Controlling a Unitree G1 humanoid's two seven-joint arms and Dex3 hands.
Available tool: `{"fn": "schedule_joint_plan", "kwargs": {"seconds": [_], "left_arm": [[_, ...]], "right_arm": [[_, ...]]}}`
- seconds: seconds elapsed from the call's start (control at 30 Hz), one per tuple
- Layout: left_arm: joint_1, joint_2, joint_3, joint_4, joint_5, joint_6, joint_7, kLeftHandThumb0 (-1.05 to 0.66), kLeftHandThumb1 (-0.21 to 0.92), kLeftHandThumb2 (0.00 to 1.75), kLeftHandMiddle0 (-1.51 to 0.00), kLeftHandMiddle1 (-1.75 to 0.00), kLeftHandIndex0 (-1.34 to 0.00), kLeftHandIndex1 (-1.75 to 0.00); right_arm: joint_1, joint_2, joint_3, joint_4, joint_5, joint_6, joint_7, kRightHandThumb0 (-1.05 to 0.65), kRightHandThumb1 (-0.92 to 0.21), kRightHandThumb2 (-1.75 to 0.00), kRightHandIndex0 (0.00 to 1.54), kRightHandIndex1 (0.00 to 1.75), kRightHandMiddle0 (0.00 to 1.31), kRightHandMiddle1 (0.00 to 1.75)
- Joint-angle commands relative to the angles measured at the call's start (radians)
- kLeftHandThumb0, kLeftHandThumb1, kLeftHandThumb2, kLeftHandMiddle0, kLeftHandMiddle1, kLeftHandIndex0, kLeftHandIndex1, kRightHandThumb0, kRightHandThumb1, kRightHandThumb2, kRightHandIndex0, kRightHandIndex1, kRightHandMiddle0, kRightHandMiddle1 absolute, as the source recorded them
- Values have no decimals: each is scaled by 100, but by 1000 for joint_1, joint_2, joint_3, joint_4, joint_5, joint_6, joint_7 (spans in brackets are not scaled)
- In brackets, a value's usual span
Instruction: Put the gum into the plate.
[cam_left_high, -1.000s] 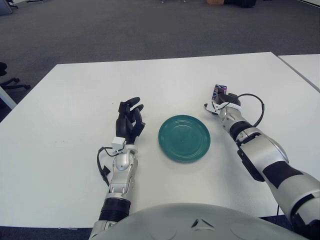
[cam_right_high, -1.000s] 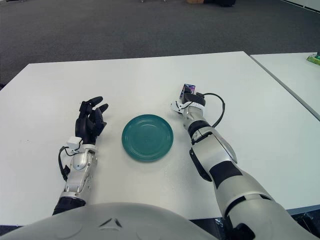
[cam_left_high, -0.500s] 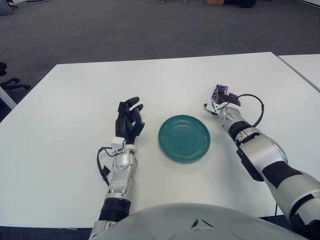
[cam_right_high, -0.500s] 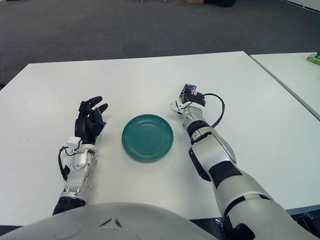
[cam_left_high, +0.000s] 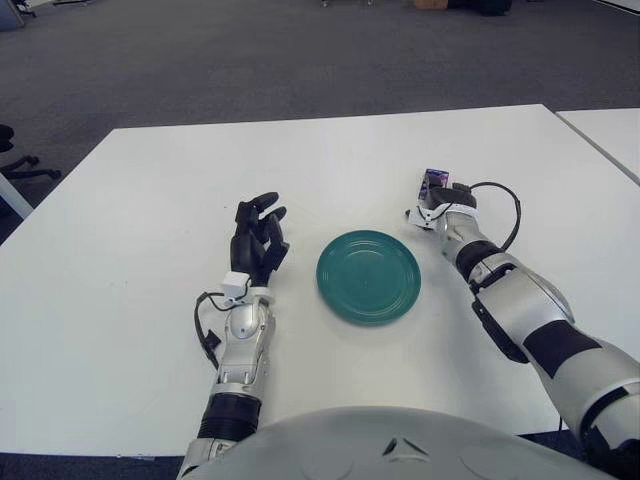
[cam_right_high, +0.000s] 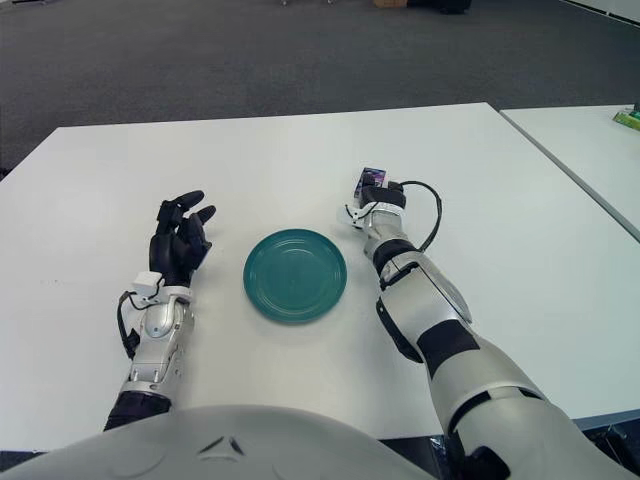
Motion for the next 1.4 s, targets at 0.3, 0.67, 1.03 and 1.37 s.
{"fn": "schedule_joint_plan", "kwargs": {"seconds": [0.3,0.67,1.03,1.37], "left_arm": [[-36,-49,-9,7,-45,26,-37,-75,92,68,-35,-93,-29,-118],[-46,-51,-6,25,-48,0,-43,-71,92,64,-35,-93,-31,-119],[-52,-54,-2,20,-44,14,-30,-72,92,64,-36,-94,-35,-118],[-66,-48,3,38,-62,22,-49,-73,92,65,-36,-94,-34,-118]], "right_arm": [[30,-34,58,-163,-27,97,205,-92,-92,-66,48,86,28,137],[121,-96,75,-293,-43,105,204,-86,-92,-60,68,153,41,156],[346,-271,74,-862,-112,259,410,-88,-92,-58,60,123,17,125],[476,-396,19,-1185,-144,295,564,-85,-92,-65,56,104,10,111]]}}
